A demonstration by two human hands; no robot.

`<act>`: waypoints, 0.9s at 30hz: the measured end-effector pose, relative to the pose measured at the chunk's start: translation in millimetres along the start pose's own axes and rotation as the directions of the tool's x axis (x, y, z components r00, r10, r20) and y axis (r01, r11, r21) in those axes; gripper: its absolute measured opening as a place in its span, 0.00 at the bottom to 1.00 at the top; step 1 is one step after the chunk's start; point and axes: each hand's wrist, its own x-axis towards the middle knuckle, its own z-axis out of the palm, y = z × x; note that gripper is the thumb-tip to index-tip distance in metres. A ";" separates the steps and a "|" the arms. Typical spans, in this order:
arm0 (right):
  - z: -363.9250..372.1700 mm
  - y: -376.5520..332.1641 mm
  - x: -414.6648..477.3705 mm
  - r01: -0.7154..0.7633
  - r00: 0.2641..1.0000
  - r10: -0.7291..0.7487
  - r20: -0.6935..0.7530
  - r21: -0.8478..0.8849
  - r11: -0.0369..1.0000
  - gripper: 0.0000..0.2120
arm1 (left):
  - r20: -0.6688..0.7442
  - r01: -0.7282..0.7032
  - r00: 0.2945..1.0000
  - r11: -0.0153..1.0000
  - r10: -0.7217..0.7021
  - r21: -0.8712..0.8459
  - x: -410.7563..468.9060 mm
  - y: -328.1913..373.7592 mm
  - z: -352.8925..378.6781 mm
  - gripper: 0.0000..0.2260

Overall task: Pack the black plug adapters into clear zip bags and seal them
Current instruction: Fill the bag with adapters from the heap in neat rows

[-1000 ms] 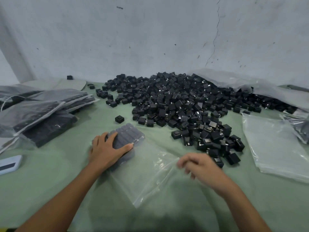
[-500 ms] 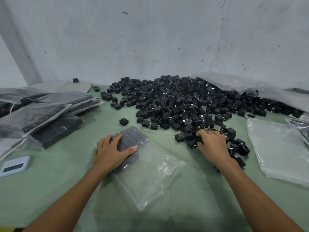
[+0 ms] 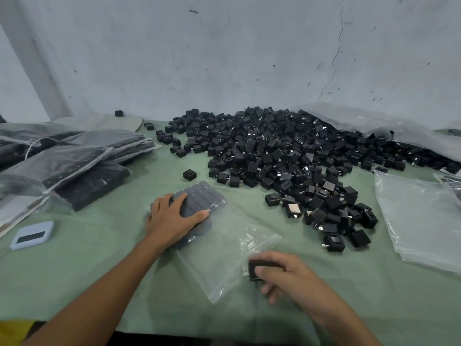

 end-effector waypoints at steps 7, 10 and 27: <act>55.7 -11.5 55.2 -0.034 0.995 0.078 -0.059 0.540 0.841 0.11 | 0.014 0.000 1.000 1.000 0.000 0.030 0.4 -1.3 0.0 0.50; 72.1 -23.7 79.6 -0.027 0.987 0.131 -0.091 0.717 0.697 0.12 | 0.013 0.000 1.000 1.000 0.000 0.017 -0.2 -0.9 0.4 0.50; 79.3 -16.0 131.7 0.088 0.950 -0.218 -0.222 -0.480 0.873 0.19 | 0.037 0.003 0.999 0.999 -0.004 0.041 -0.9 -0.1 -0.3 0.49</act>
